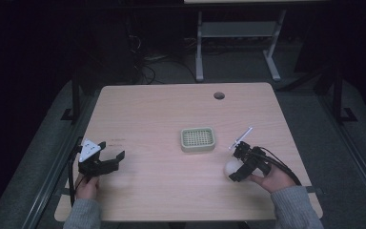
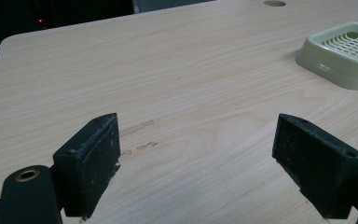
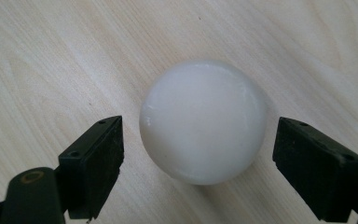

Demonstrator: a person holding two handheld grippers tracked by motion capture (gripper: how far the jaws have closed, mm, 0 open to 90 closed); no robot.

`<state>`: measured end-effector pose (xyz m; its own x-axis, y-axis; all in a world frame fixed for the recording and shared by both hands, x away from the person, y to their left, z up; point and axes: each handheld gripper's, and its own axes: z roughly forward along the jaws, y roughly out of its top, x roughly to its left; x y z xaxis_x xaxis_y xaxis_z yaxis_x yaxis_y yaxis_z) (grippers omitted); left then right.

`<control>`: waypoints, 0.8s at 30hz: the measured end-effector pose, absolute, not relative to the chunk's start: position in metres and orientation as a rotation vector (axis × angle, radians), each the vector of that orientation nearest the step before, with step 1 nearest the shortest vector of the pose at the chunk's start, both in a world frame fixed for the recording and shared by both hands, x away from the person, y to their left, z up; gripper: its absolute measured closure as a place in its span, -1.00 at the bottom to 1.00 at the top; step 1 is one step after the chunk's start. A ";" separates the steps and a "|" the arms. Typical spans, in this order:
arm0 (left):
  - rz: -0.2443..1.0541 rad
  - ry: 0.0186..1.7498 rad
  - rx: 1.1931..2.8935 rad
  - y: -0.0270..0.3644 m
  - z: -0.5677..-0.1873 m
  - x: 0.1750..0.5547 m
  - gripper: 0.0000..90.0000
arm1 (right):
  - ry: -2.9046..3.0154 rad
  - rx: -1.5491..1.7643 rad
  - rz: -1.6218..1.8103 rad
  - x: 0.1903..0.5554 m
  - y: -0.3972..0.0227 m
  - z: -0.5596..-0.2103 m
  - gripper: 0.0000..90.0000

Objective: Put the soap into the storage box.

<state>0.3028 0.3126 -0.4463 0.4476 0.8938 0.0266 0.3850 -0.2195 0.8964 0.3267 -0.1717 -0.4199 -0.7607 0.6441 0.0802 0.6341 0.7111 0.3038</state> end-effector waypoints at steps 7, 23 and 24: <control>0.715 1.092 1.793 0.313 -0.446 0.303 -0.67 | 2.892 1.074 0.450 0.331 -0.166 -0.424 -0.64; 0.709 1.099 1.793 0.313 -0.445 0.302 -0.67 | 2.923 1.051 0.335 0.341 -0.154 -0.433 -0.63; 0.709 1.098 1.795 0.313 -0.445 0.302 -0.67 | 2.927 1.053 0.326 0.341 -0.154 -0.434 -0.63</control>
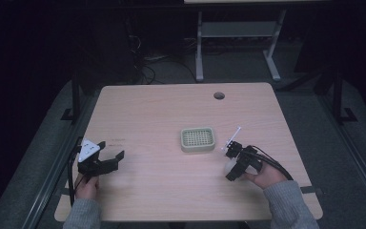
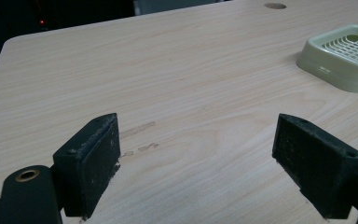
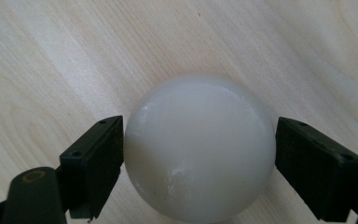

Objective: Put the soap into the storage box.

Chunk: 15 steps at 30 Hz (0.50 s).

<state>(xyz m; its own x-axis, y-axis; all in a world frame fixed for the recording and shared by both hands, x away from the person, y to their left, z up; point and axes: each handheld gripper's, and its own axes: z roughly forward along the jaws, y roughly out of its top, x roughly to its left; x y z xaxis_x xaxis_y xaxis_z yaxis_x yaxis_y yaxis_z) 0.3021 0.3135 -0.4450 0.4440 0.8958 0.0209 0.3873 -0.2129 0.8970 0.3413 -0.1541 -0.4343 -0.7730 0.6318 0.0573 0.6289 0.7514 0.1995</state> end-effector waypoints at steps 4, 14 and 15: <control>0.709 1.098 1.794 0.313 -0.445 0.302 -0.67 | 2.932 1.042 0.296 0.342 -0.153 -0.438 -0.63; 0.712 1.098 1.792 0.314 -0.445 0.302 -0.67 | 2.951 1.036 0.271 0.343 -0.150 -0.440 -0.48; 0.713 1.098 1.792 0.314 -0.444 0.302 -0.67 | 2.950 1.028 0.266 0.343 -0.150 -0.439 -0.48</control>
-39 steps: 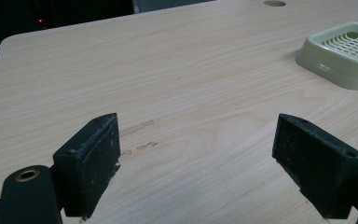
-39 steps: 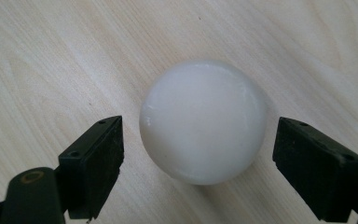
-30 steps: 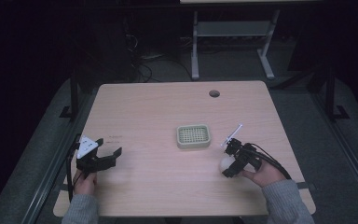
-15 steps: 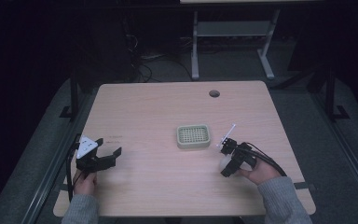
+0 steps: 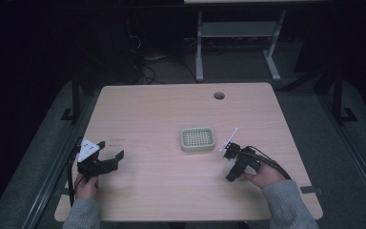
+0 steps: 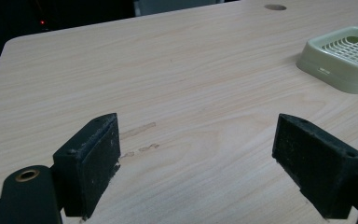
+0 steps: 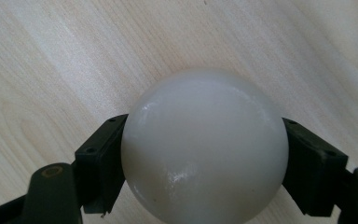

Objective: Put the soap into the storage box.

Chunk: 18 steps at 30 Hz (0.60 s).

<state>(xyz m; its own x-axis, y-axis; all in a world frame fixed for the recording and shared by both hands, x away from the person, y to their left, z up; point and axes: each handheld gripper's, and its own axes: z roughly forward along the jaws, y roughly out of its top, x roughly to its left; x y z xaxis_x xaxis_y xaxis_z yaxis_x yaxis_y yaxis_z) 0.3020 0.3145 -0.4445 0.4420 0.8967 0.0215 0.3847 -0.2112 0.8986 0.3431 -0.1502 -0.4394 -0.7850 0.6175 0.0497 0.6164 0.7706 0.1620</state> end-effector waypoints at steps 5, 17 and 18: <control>0.713 1.098 1.790 0.315 -0.444 0.302 -0.67 | 2.955 1.026 0.249 0.343 -0.149 -0.438 -0.48; 0.708 1.101 1.773 0.314 -0.444 0.302 -0.67 | 2.942 1.005 0.285 0.353 -0.142 -0.420 -0.48; 0.706 1.103 1.773 0.315 -0.444 0.302 -0.67 | 2.943 1.010 0.296 0.354 -0.142 -0.419 -0.48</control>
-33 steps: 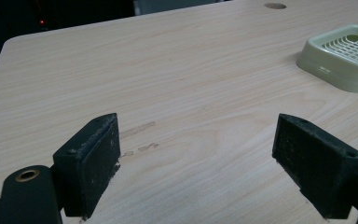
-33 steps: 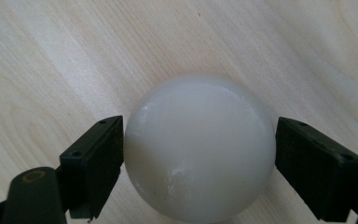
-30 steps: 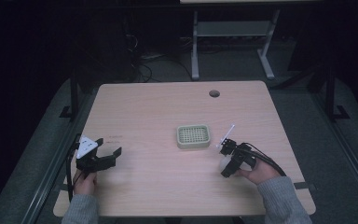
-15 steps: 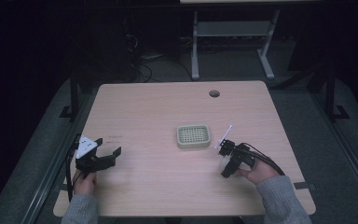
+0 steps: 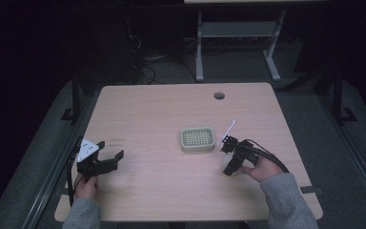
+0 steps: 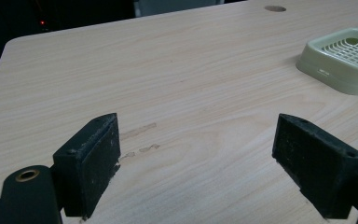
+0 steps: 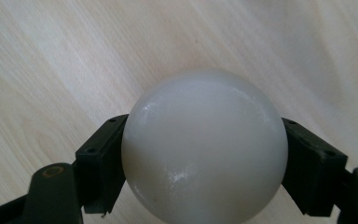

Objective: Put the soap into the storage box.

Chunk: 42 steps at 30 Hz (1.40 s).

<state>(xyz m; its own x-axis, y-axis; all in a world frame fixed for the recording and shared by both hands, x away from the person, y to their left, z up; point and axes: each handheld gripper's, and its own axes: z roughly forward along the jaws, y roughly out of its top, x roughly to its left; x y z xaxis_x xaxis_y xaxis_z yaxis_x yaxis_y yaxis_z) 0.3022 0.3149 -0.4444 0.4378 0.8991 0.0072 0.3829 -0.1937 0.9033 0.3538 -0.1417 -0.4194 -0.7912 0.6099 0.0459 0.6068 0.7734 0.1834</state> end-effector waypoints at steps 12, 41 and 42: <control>0.707 1.108 1.768 0.316 -0.445 0.302 -0.67 | 2.952 0.988 0.311 0.367 -0.132 -0.409 -0.48; 0.705 1.110 1.757 0.317 -0.444 0.302 -0.67 | 2.953 0.964 0.310 0.396 -0.111 -0.393 -0.48; 0.706 1.108 1.757 0.317 -0.444 0.302 -0.67 | 2.949 0.956 0.312 0.397 -0.110 -0.391 -0.48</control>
